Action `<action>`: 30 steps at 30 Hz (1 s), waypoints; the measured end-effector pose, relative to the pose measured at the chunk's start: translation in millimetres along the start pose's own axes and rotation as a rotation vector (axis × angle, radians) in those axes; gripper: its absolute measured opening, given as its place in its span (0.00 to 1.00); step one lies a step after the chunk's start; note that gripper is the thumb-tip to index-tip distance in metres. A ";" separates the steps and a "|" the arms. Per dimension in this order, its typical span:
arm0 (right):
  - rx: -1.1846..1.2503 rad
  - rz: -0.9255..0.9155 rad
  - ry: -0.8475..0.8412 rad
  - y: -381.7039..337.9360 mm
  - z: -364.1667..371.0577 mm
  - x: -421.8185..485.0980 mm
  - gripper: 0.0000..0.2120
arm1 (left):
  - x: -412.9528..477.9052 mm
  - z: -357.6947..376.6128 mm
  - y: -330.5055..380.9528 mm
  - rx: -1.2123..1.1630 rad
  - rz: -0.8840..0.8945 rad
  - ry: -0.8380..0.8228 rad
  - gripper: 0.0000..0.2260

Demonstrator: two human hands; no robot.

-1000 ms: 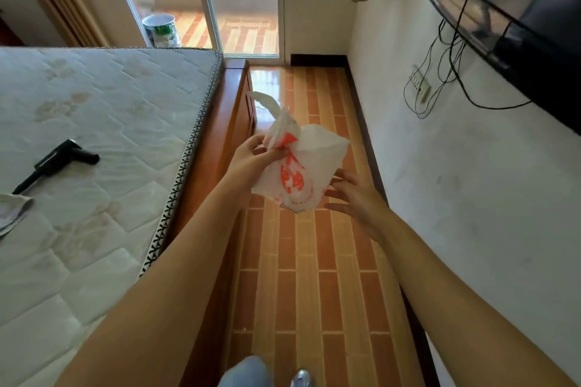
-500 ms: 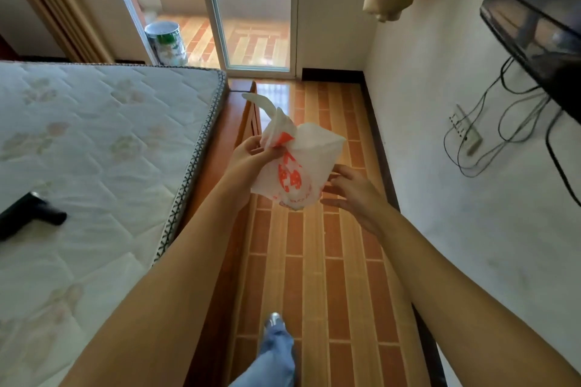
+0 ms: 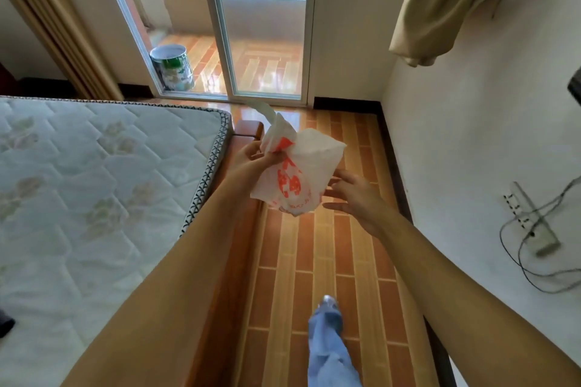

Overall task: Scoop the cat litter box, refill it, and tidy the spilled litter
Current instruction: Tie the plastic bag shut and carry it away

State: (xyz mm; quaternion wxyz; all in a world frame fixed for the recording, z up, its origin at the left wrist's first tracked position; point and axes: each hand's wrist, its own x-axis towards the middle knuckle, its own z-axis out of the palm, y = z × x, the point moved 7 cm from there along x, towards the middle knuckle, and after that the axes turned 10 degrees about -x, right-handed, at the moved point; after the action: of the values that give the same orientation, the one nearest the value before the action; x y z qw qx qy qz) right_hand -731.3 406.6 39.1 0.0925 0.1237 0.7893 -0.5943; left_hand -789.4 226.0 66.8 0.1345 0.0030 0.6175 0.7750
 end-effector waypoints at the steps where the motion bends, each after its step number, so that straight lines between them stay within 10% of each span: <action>1: -0.009 -0.002 -0.001 -2.8 -4.1 19.9 0.14 | 18.3 0.1 1.2 0.004 0.007 0.005 0.18; 30: -0.119 -0.072 -0.206 -136.5 -86.2 578.4 0.13 | 540.6 -10.5 69.6 -0.041 0.038 0.269 0.21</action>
State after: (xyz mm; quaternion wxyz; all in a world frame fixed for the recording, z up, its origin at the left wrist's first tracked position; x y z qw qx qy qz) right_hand -1323.6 502.9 18.4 0.1587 0.0281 0.8133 -0.5591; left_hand -1326.4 316.6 43.7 0.0360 -0.0918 0.6137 0.7833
